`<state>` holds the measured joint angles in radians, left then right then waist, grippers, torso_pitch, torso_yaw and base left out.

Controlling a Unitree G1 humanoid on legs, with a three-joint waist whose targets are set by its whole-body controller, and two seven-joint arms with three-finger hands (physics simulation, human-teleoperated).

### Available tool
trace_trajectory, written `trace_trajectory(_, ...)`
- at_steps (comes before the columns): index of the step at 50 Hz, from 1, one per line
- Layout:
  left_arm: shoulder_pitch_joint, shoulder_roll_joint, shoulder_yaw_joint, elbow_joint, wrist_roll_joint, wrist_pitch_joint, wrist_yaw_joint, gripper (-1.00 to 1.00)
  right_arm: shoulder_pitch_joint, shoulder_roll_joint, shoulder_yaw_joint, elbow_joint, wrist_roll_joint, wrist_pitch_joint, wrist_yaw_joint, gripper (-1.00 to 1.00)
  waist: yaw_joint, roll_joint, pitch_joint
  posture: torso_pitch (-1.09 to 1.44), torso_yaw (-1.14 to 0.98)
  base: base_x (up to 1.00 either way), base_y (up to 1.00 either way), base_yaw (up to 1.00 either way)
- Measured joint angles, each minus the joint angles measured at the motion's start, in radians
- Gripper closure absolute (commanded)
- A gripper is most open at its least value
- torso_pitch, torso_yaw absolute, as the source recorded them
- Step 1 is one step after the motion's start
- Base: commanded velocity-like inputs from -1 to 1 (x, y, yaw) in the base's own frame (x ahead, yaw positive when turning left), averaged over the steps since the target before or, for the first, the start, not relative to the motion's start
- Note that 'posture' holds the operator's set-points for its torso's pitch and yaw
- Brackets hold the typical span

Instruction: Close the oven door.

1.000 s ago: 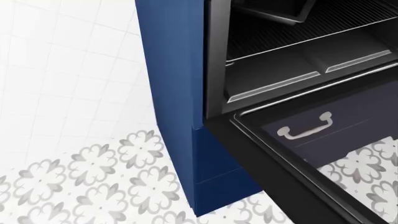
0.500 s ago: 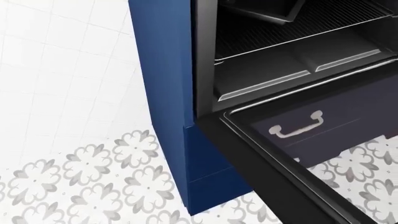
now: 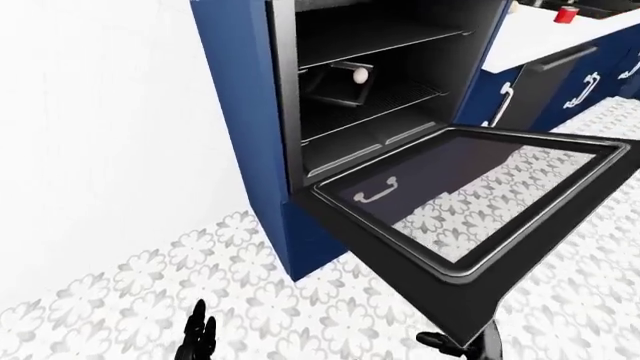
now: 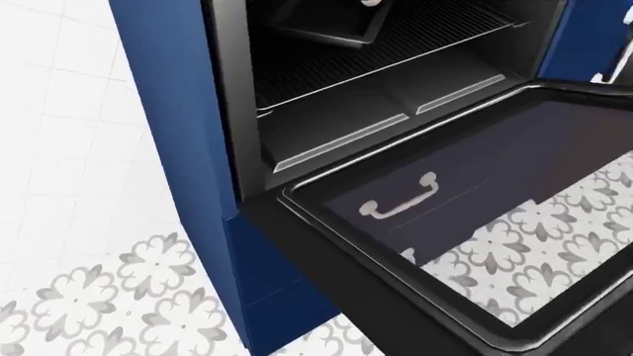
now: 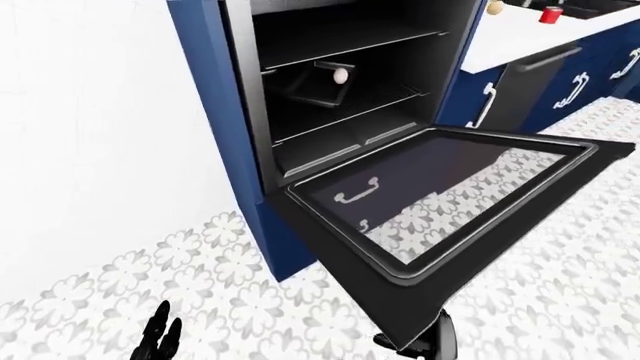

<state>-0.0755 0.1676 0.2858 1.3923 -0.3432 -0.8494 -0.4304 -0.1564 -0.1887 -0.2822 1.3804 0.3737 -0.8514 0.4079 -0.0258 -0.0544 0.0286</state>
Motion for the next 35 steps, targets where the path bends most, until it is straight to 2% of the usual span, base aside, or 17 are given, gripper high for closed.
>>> trace_trajectory(2, 0.000, -0.007, -0.009, 0.004, 0.009, 0.006, -0.007, -1.00, 0.005, -0.004, -0.006, 0.001, 0.007, 0.000, -0.003, -1.00, -0.008, 0.000, -0.005, 0.00, 0.00, -0.01, 0.00, -0.31)
trace_trajectory(4, 0.002, -0.006, -0.009, 0.005, 0.013, 0.007, -0.012, -1.00, 0.005, -0.004, -0.006, 0.001, 0.011, -0.002, -0.003, -1.00, -0.006, 0.014, -0.005, 0.00, 0.00, -0.01, 0.00, -0.31)
trace_trajectory(9, 0.001, 0.007, 0.001, -0.001, 0.005, 0.001, -0.004, -1.00, 0.000, 0.002, 0.000, -0.001, 0.009, -0.002, 0.003, -1.00, 0.016, 0.076, 0.015, 0.00, 0.00, -0.01, 0.00, -0.31)
trace_trajectory(13, 0.001, 0.010, 0.001, 0.000, 0.002, -0.003, -0.003, -1.00, -0.001, 0.003, 0.001, 0.000, 0.007, 0.000, 0.004, -1.00, 0.026, 0.140, 0.010, 0.00, 0.00, -0.01, 0.00, -0.27)
trace_trajectory(14, 0.001, 0.016, 0.003, 0.000, 0.001, 0.000, -0.002, -1.00, -0.004, 0.012, 0.004, 0.000, 0.006, 0.002, 0.005, -1.00, 0.032, 0.129, 0.012, 0.00, 0.00, -0.01, 0.00, -0.25)
trace_trajectory(17, 0.005, 0.018, 0.008, 0.000, -0.005, 0.002, 0.004, -1.00, 0.000, 0.022, 0.013, 0.006, -0.003, 0.009, 0.012, -1.00, 0.033, 0.122, 0.010, 0.00, 0.00, -0.02, 0.00, -0.24)
trace_trajectory(19, 0.005, 0.016, 0.007, 0.001, -0.005, 0.000, 0.002, -1.00, 0.002, 0.019, 0.011, 0.008, -0.004, 0.009, 0.014, -1.00, 0.029, 0.109, 0.006, 0.00, 0.00, -0.02, 0.00, -0.23)
trace_trajectory(25, -0.001, 0.015, 0.004, -0.001, -0.003, 0.003, -0.004, -1.00, -0.003, 0.011, 0.003, -0.004, 0.007, 0.001, 0.012, -1.00, 0.029, 0.030, 0.005, 0.00, 0.00, -0.01, 0.00, -0.23)
trace_trajectory(27, 0.001, 0.015, 0.004, -0.001, -0.003, 0.001, -0.003, -1.00, -0.005, 0.011, 0.005, -0.005, 0.008, -0.001, 0.014, -1.00, 0.027, -0.007, -0.001, 0.00, 0.00, -0.01, 0.00, -0.22)
trace_trajectory(28, -0.001, 0.012, 0.004, -0.002, -0.003, 0.000, -0.003, -1.00, -0.005, 0.008, 0.005, -0.005, 0.008, 0.000, 0.015, -1.00, 0.022, -0.017, -0.006, 0.00, 0.00, -0.01, 0.00, -0.22)
trace_trajectory(30, -0.004, -0.004, -0.004, -0.001, 0.001, 0.003, -0.006, -1.00, -0.005, -0.003, -0.002, -0.004, 0.014, 0.006, 0.012, -1.00, 0.009, 0.003, 0.000, 0.00, 0.00, -0.01, 0.00, -0.21)
trace_trajectory(33, -0.002, -0.008, -0.011, 0.003, 0.010, 0.008, -0.013, -1.00, 0.002, -0.002, -0.005, 0.003, 0.021, 0.009, 0.010, -1.00, 0.003, 0.013, -0.003, 0.00, 0.00, -0.01, 0.00, -0.17)
trace_trajectory(35, -0.002, -0.002, -0.008, 0.002, 0.010, 0.008, -0.013, -1.00, 0.000, 0.000, -0.004, 0.002, 0.023, 0.008, 0.012, -1.00, 0.009, 0.031, 0.001, 0.00, 0.00, -0.01, 0.00, -0.16)
